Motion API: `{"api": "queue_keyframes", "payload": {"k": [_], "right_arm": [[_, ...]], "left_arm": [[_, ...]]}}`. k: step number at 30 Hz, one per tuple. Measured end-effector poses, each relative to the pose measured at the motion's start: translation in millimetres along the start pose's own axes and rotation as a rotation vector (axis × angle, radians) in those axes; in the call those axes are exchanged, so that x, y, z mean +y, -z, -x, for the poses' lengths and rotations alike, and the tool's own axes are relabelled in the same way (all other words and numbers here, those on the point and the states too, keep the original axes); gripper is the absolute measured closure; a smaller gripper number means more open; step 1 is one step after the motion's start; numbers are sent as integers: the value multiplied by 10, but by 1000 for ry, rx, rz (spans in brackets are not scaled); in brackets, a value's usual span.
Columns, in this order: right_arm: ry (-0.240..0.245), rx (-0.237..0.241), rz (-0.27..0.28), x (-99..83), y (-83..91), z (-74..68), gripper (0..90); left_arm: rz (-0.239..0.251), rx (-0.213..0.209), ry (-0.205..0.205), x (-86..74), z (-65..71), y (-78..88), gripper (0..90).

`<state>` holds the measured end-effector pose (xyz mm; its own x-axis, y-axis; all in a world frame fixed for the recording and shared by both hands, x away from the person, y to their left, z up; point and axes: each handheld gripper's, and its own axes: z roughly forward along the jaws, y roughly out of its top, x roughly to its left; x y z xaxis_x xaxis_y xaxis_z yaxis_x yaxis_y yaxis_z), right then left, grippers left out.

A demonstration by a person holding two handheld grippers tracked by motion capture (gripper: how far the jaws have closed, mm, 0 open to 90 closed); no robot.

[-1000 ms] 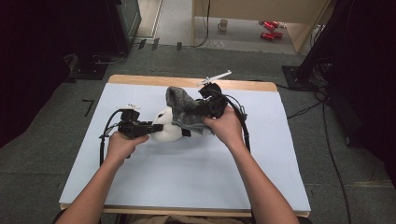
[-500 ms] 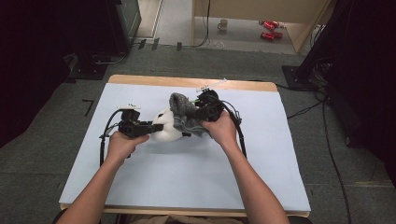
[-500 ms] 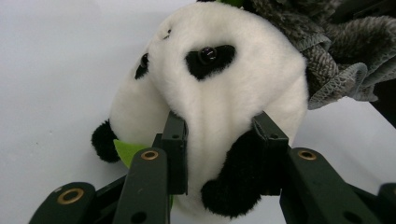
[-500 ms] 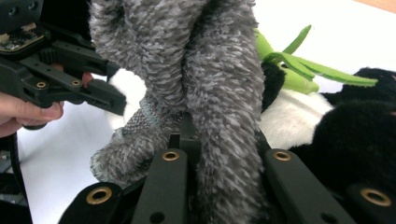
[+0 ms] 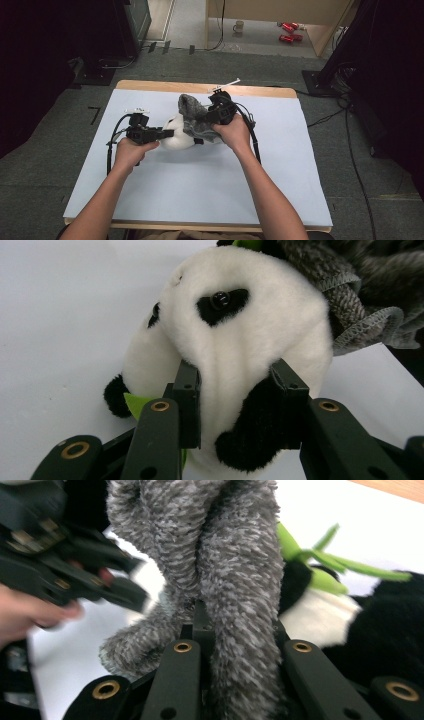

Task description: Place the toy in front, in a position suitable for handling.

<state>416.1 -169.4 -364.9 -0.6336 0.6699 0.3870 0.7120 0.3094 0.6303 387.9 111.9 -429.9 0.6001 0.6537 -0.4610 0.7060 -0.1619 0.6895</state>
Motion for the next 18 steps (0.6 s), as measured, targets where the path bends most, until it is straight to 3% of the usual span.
{"api": "queue_keyframes", "payload": {"k": [4, 7, 12, 16, 18], "right_arm": [[40, 21, 4, 144, -106, -230, 778], [51, 26, -33, 165, -295, -334, 777], [63, -4, -50, 145, -319, -292, 777], [64, -70, -72, 107, -188, -161, 777], [45, -73, -64, 75, -102, -63, 776]], "left_arm": [[8, 5, 3, -2, 17, -2, 641], [7, 12, 3, -15, -1, 1, 639], [7, 10, -9, -27, -12, 3, 637], [6, 8, -9, -31, -17, 6, 638], [8, 8, -11, -30, -11, 4, 637]]}}
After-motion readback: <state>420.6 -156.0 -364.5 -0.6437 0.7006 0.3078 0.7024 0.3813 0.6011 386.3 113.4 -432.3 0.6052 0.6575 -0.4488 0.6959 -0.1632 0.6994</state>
